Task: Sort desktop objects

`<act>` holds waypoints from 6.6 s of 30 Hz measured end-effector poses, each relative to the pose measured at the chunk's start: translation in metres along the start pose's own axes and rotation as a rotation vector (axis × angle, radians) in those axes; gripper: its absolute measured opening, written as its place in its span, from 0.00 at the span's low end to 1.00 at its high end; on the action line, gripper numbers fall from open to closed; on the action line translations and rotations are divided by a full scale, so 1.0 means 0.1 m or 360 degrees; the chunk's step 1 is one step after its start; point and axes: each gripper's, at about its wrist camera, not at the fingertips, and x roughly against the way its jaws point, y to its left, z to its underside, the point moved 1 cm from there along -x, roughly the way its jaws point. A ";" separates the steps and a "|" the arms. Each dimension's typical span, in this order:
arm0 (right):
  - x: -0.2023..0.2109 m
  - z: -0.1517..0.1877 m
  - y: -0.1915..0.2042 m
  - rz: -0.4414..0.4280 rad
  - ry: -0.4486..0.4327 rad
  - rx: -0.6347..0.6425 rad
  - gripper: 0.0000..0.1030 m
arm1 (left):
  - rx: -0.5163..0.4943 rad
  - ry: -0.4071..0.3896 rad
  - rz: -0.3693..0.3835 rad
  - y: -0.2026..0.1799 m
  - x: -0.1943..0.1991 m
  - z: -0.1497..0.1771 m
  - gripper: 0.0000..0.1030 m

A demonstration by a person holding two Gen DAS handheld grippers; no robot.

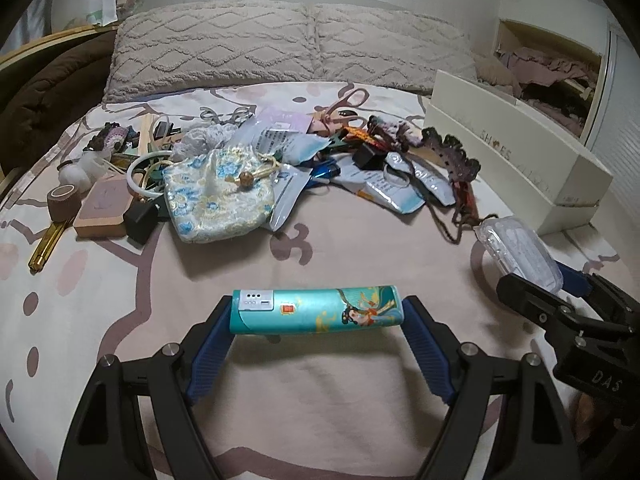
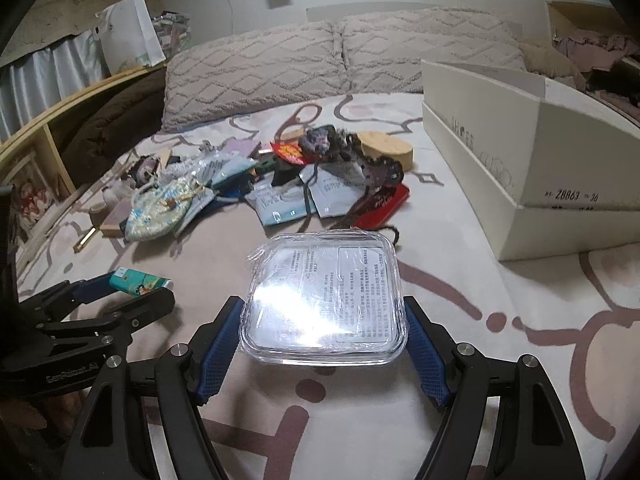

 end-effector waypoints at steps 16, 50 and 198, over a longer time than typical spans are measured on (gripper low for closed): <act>0.52 -0.30 -0.12 -0.0019 -0.0171 0.0007 0.75 | -0.0046 -0.0137 0.0093 -0.24 0.39 -0.39 0.80; 1.08 -1.12 -1.59 0.0154 -0.0365 -0.0181 0.75 | -0.0407 -0.0360 0.0352 -1.76 0.28 -1.49 0.80; 1.07 -1.31 -2.01 0.0385 -0.0270 -0.0114 0.95 | -0.0389 -0.0158 0.0159 -2.07 -0.10 -2.05 1.00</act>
